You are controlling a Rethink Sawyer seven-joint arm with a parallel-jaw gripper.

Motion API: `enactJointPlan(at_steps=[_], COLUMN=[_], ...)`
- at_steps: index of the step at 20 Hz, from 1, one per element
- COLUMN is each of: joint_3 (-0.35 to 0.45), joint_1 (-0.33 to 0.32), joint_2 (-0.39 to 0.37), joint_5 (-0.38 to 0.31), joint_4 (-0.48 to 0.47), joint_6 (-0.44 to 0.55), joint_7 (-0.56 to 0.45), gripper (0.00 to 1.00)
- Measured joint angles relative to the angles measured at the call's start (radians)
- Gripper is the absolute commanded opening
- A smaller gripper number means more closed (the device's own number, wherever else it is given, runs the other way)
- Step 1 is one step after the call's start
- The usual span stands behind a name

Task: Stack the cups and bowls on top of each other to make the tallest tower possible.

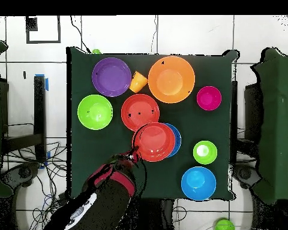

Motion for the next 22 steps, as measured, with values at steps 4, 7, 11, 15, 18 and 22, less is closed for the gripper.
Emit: enactJointPlan(at_steps=[4,7,11,15,18,22], joint_3=[-0.001,-0.001,0.0,0.019,0.035,0.036], joint_1=[0.0,-0.002,-0.023,-0.091,-0.149,-0.174], joint_2=[0.012,0.016,0.027,0.036,0.037,0.051], joint_5=[0.0,0.0,0.0,-0.002,-0.004,-0.007], joint_4=[0.001,0.002,0.001,0.002,0.002,0.002], joint_6=[0.0,0.0,0.0,0.0,0.0,0.0], joint_7=[0.0,0.0,0.0,0.0,0.0,0.0], gripper=[0.0,0.0,0.0,0.0,0.0,0.0])
